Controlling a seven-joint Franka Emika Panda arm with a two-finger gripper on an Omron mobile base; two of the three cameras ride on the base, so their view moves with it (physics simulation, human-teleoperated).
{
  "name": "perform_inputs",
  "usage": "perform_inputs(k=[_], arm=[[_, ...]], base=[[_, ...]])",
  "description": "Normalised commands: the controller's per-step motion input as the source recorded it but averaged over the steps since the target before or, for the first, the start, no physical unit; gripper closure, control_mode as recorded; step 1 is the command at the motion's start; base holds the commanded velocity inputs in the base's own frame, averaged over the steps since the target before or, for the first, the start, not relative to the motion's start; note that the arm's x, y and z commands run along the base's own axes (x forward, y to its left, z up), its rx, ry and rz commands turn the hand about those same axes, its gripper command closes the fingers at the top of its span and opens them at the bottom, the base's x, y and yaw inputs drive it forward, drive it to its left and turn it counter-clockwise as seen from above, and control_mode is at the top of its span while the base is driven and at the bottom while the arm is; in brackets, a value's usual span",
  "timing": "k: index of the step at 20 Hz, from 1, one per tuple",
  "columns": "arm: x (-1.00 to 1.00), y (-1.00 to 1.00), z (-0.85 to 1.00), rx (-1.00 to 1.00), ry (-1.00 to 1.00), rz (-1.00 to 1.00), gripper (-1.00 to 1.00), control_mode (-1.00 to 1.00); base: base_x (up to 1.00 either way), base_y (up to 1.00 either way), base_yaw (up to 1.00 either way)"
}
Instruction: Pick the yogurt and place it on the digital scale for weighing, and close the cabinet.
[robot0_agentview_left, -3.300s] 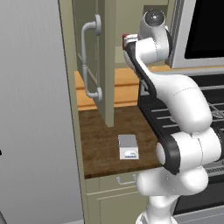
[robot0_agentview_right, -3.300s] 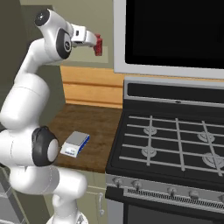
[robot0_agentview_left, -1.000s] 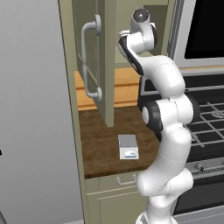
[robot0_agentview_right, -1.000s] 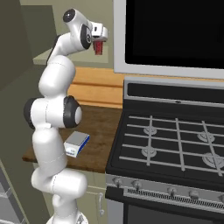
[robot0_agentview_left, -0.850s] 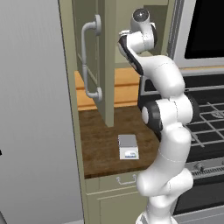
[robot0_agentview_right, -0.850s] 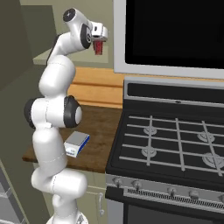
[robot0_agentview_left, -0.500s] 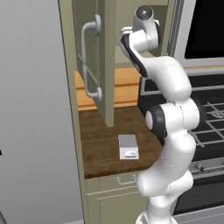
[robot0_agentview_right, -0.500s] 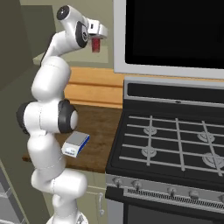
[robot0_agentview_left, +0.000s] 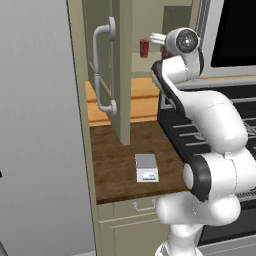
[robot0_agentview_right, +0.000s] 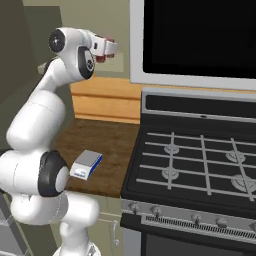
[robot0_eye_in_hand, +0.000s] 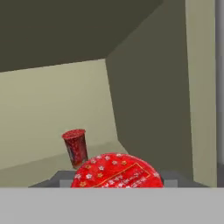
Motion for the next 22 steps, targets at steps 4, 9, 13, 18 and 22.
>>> perform_inputs(k=[4, 9, 13, 18, 22], arm=[[-1.0, 0.0, 0.22, 0.08, -0.27, 0.0, 1.0, -1.0], [-1.0, -0.31, 0.31, 0.06, -0.02, 0.01, 1.0, -1.0], [-1.0, -0.45, 0.3, 0.02, 0.03, 0.2, 1.0, -1.0], [-0.99, -0.53, 0.1, -0.06, 0.05, 0.33, 1.0, -1.0], [-0.77, -0.47, -0.01, -0.13, 0.01, 0.3, 1.0, -1.0]], base=[[0.0, 0.0, 0.0], [0.0, 0.0, 0.0], [0.0, 0.0, 0.0], [0.0, 0.0, 0.0], [0.0, 0.0, 0.0]])
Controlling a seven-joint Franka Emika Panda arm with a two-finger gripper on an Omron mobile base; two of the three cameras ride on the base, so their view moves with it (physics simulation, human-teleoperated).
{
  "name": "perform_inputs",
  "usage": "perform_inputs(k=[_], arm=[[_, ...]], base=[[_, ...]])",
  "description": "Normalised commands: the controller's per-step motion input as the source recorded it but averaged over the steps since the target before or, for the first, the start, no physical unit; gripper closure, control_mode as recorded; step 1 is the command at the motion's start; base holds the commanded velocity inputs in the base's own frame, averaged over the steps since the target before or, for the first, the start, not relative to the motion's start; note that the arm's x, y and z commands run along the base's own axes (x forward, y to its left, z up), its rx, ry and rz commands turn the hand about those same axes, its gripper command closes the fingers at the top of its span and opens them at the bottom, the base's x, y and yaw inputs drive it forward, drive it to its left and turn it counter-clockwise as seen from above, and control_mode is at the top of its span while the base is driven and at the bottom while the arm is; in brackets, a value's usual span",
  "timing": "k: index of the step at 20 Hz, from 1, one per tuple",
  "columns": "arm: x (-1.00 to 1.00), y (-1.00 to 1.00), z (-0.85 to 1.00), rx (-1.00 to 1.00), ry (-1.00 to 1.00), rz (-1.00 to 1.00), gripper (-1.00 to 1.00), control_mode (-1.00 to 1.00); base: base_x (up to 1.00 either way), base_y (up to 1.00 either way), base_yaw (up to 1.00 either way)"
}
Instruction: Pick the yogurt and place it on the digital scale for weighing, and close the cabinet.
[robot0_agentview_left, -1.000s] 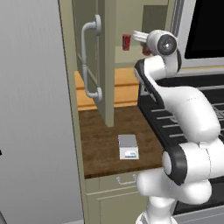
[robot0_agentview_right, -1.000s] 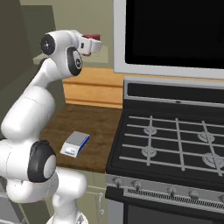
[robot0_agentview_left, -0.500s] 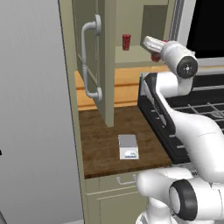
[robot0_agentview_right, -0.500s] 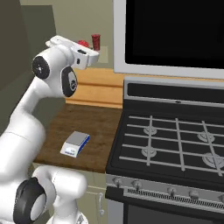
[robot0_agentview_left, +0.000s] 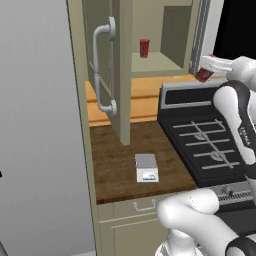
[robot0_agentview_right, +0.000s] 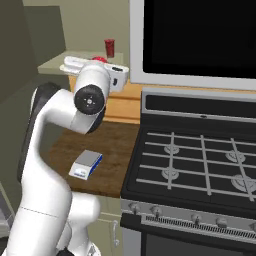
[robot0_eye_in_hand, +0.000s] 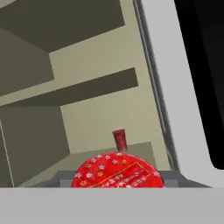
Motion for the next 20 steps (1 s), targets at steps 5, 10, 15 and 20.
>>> perform_inputs(k=[5, 10, 15, 20], arm=[[-0.62, -0.04, -0.48, -0.17, -0.03, 0.28, 1.0, -1.0], [-0.38, 0.49, -0.6, -0.32, 0.0, 0.22, 1.0, -1.0], [-0.07, 0.63, -0.49, -0.27, 0.01, 0.19, 1.0, -1.0], [0.0, 0.46, -0.52, -0.15, 0.0, 0.2, 1.0, -1.0]], base=[[0.0, 0.0, 0.0], [0.0, 0.0, 0.0], [0.0, 0.0, 0.0], [0.0, 0.0, 0.0]])
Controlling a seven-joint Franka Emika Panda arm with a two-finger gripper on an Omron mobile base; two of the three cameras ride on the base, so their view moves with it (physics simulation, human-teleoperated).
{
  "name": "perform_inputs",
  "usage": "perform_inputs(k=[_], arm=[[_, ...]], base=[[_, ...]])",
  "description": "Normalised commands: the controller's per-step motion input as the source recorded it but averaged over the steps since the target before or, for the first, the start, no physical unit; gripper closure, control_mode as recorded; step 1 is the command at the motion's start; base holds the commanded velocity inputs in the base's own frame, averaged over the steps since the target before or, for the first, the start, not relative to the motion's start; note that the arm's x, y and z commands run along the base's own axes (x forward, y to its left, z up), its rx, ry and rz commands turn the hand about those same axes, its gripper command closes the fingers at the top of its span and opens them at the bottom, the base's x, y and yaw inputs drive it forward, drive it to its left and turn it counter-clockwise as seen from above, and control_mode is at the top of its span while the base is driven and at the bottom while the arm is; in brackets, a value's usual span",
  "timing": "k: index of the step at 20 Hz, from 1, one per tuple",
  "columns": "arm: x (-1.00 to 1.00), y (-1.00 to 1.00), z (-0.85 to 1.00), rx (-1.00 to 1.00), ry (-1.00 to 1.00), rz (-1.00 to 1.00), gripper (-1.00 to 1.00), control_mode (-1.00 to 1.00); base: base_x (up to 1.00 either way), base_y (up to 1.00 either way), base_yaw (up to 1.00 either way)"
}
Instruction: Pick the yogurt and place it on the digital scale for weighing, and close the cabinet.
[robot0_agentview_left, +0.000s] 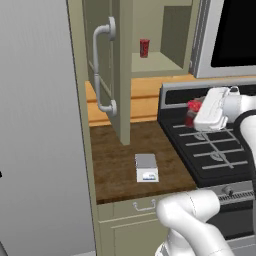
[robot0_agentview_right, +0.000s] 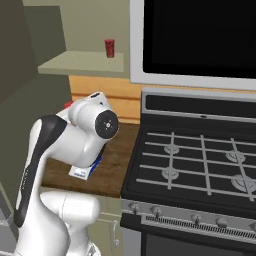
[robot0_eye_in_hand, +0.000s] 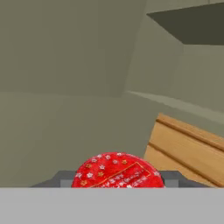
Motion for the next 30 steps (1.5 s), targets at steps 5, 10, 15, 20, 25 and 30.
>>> perform_inputs(k=[5, 10, 15, 20, 25, 30], arm=[[0.17, 0.26, -0.51, -0.02, 0.09, 0.22, 1.0, -1.0], [0.25, 0.08, -0.52, -0.03, 0.15, 0.22, 1.0, -1.0], [0.34, 0.03, -0.31, 0.0, 0.07, 0.13, 1.0, -1.0], [0.24, 0.14, -0.25, 0.08, 0.0, 0.04, 1.0, -1.0], [0.03, 0.25, -0.43, 0.0, 0.0, 0.0, 1.0, -1.0], [0.13, 0.08, -0.37, 0.0, 0.03, 0.0, 1.0, -1.0]], base=[[0.0, 0.0, 0.0], [0.0, 0.0, 0.0], [0.0, 0.0, 0.0], [0.0, 0.0, 0.0], [0.0, 0.0, 0.0], [0.0, 0.0, 0.0]])
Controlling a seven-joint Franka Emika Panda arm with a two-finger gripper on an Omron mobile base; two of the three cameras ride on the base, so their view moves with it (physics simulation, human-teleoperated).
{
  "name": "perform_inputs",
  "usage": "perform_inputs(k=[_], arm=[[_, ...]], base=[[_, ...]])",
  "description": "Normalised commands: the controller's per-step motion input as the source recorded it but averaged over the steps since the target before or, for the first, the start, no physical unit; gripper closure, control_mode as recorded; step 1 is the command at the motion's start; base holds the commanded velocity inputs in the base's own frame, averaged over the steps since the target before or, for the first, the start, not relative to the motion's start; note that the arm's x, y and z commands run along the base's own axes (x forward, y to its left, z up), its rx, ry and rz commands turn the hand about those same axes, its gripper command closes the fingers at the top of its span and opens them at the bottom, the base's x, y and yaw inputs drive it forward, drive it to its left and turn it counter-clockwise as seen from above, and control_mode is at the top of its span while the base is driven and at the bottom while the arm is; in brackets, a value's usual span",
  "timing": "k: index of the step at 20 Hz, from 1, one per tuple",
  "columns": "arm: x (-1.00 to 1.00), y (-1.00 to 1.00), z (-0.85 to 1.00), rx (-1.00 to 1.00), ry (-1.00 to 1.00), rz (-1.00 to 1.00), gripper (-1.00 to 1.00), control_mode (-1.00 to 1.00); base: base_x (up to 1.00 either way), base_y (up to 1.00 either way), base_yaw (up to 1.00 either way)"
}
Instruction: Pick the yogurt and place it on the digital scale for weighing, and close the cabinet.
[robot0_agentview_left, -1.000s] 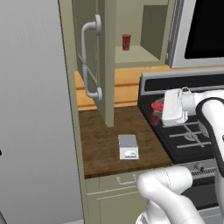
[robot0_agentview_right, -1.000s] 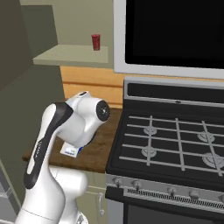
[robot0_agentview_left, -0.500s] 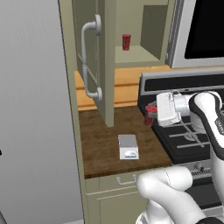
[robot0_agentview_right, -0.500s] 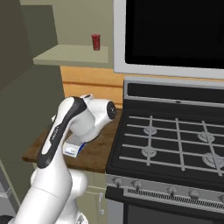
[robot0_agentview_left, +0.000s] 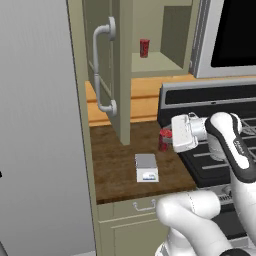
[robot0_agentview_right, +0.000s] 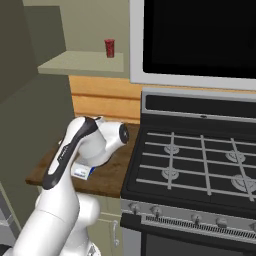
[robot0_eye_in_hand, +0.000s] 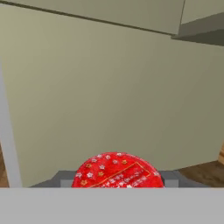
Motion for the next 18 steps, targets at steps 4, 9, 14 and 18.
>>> perform_inputs(k=[4, 9, 14, 18], arm=[[0.02, 0.0, -0.49, 0.0, 0.04, 0.02, 1.0, -1.0], [0.14, 0.0, -0.46, 0.0, 0.01, 0.03, 1.0, -1.0], [0.33, 0.0, -0.36, 0.0, 0.0, 0.0, 1.0, -1.0], [0.37, 0.0, -0.42, 0.0, 0.0, 0.0, 1.0, -1.0]], base=[[0.0, 0.0, 0.0], [0.0, 0.0, 0.0], [0.0, 0.0, 0.0], [0.0, 0.0, 0.0]])
